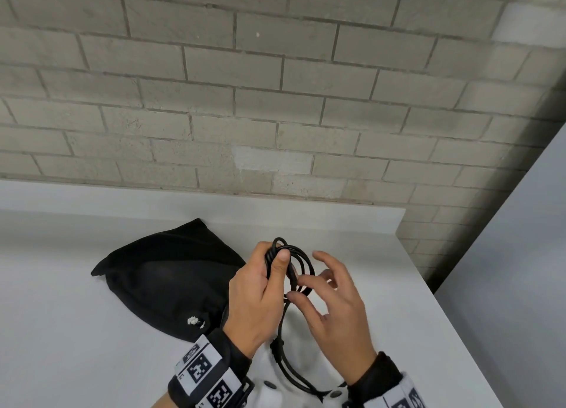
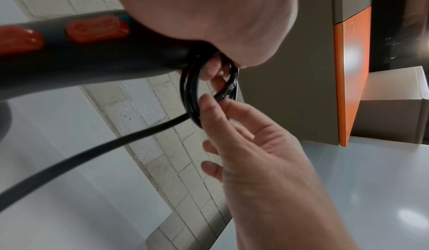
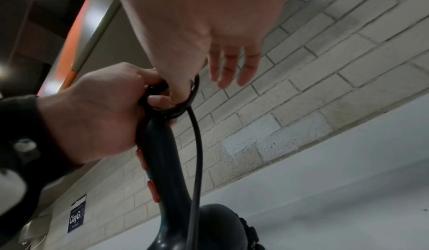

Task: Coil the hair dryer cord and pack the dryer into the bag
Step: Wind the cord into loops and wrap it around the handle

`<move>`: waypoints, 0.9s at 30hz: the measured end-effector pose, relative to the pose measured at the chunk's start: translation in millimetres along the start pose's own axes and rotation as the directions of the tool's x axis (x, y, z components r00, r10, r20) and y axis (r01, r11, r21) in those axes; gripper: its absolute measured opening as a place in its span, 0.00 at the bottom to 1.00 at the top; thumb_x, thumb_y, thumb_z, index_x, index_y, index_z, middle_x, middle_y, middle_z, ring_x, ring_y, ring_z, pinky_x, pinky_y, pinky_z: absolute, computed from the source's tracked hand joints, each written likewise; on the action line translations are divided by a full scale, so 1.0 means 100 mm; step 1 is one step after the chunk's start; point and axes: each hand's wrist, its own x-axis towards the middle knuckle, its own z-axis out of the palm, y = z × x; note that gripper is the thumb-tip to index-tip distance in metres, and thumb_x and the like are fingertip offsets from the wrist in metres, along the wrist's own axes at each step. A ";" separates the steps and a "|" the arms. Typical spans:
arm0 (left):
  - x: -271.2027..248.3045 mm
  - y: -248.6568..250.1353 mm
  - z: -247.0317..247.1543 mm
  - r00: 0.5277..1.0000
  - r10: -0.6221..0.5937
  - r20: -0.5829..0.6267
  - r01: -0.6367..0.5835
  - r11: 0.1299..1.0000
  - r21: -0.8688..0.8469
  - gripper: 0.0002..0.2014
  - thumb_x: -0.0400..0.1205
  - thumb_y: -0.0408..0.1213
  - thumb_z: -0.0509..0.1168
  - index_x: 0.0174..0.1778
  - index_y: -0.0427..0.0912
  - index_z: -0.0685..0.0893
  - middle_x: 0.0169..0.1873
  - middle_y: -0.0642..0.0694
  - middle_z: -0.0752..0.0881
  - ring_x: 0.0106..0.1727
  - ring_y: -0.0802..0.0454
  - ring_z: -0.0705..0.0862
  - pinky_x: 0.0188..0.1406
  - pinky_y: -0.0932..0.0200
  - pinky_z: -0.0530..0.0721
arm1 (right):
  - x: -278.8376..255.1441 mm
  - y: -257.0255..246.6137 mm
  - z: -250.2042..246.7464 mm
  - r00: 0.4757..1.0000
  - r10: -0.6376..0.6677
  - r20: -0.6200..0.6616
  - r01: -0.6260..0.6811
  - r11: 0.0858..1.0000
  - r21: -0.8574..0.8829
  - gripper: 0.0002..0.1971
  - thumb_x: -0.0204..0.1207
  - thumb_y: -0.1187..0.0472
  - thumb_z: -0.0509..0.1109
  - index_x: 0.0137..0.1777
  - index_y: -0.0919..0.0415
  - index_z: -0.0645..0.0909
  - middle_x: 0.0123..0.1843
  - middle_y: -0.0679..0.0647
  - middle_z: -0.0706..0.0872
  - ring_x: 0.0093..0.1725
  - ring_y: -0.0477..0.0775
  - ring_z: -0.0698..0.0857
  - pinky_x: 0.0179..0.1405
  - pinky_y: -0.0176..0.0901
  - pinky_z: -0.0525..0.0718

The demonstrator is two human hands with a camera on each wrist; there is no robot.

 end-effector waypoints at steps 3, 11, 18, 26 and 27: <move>-0.01 -0.01 0.00 1.000 0.006 0.003 -0.006 0.999 0.047 0.17 0.84 0.62 0.51 0.46 0.55 0.78 0.31 0.60 0.84 0.27 0.58 0.81 0.30 0.61 0.79 | -0.05 -0.05 0.07 0.999 0.032 0.026 -0.028 0.987 -0.158 0.12 0.80 0.47 0.65 0.54 0.49 0.86 0.70 0.47 0.75 0.48 0.49 0.78 0.48 0.44 0.81; -0.02 -0.01 0.05 0.994 0.105 -0.001 -0.101 0.956 0.274 0.23 0.86 0.61 0.46 0.45 0.48 0.77 0.28 0.57 0.83 0.30 0.58 0.83 0.29 0.57 0.81 | 0.00 -0.24 -0.16 0.873 0.451 0.183 -0.485 0.769 0.417 0.03 0.74 0.56 0.77 0.41 0.46 0.90 0.56 0.37 0.82 0.58 0.44 0.85 0.52 0.38 0.84; -0.03 0.01 0.09 0.988 0.152 -0.008 -0.142 0.938 0.316 0.24 0.87 0.64 0.40 0.43 0.53 0.73 0.23 0.54 0.79 0.23 0.54 0.79 0.23 0.57 0.77 | 0.04 -0.37 -0.47 0.784 0.512 0.350 -0.590 0.439 0.678 0.19 0.68 0.43 0.76 0.40 0.61 0.88 0.43 0.49 0.84 0.42 0.46 0.79 0.49 0.41 0.78; -0.02 -0.02 0.11 0.985 0.171 -0.014 -0.157 0.930 0.331 0.24 0.88 0.63 0.41 0.48 0.52 0.75 0.24 0.54 0.80 0.22 0.56 0.80 0.22 0.52 0.80 | -0.02 -0.48 -0.60 0.854 0.488 0.178 -0.488 0.635 0.599 0.14 0.76 0.48 0.65 0.38 0.57 0.84 0.33 0.53 0.89 0.43 0.46 0.87 0.42 0.24 0.78; -0.02 -0.03 0.11 0.984 0.176 -0.010 -0.163 0.929 0.332 0.23 0.88 0.63 0.41 0.48 0.53 0.75 0.24 0.54 0.80 0.22 0.56 0.80 0.22 0.52 0.80 | -0.05 -0.47 -0.59 0.862 0.479 0.163 -0.476 0.658 0.584 0.13 0.76 0.48 0.65 0.39 0.55 0.83 0.32 0.55 0.89 0.45 0.48 0.88 0.44 0.26 0.78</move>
